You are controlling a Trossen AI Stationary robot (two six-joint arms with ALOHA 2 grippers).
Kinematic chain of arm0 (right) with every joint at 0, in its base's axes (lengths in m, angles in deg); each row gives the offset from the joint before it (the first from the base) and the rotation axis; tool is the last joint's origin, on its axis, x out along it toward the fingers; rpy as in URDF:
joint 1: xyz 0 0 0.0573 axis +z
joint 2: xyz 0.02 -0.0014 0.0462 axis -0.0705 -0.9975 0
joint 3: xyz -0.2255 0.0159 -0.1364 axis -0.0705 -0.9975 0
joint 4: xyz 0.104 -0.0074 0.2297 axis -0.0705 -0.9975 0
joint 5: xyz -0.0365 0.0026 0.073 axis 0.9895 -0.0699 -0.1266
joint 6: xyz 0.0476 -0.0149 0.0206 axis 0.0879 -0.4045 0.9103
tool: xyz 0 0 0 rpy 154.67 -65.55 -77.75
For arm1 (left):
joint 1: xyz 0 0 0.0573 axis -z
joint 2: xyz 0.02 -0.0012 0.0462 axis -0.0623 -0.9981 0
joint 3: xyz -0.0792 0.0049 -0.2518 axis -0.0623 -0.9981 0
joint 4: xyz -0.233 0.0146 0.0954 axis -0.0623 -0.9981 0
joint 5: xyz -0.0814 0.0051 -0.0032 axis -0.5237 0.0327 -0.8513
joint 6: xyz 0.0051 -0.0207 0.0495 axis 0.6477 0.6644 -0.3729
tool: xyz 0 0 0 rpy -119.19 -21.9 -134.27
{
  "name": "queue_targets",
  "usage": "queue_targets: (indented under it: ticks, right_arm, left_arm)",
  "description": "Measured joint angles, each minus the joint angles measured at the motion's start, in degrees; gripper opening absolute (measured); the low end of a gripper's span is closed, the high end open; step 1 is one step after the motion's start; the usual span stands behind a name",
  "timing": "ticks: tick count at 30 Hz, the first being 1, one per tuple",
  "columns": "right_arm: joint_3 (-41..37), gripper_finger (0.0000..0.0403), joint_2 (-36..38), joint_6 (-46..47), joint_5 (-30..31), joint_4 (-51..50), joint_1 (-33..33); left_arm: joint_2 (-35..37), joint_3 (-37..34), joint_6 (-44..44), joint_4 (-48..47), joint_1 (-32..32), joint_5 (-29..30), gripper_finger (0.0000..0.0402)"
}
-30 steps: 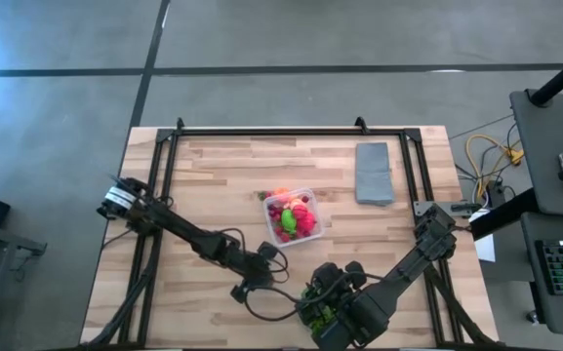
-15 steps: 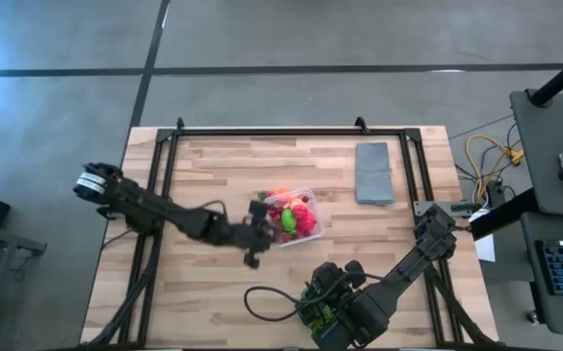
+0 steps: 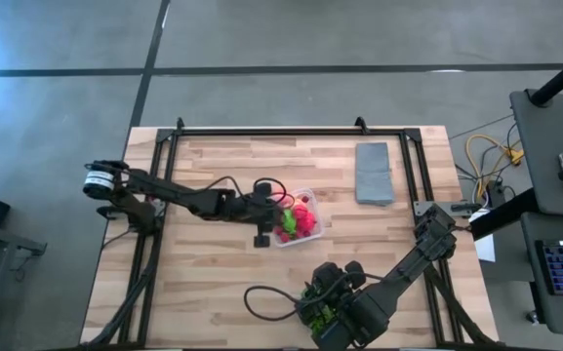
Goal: Pick and placing Produce into tupperware
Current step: Put the red strawberry into the transparent container, then adjust the transparent container
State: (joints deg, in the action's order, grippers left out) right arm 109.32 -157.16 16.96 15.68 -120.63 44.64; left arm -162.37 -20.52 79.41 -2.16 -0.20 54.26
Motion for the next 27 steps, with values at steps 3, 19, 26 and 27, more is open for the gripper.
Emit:
queue_targets:
  ticks: [3, 19, 26, 27]
  right_arm:
    - [-0.04, 0.0189, 0.00, -1.44, 0.00, -0.12, -0.13]
    - [-0.99, 0.0184, 0.39, 2.35, 2.93, -0.30, -5.44]
    - [-1.06, 0.0105, 2.80, -8.09, -0.52, -0.29, -14.91]
    - [-1.10, 0.0087, 2.94, -10.14, -0.98, -0.24, -16.52]
  left_arm:
    - [0.00, 0.02, 1.29, 0.14, 0.05, -1.55, 0.0128]
    - [6.21, -0.02, 10.10, -6.69, 0.11, 4.27, 0.0261]
    - [14.26, -1.98, 11.57, -17.33, -0.57, 7.70, 0.0179]
    - [15.03, -2.33, 11.54, -18.08, -0.72, 7.65, 0.0164]
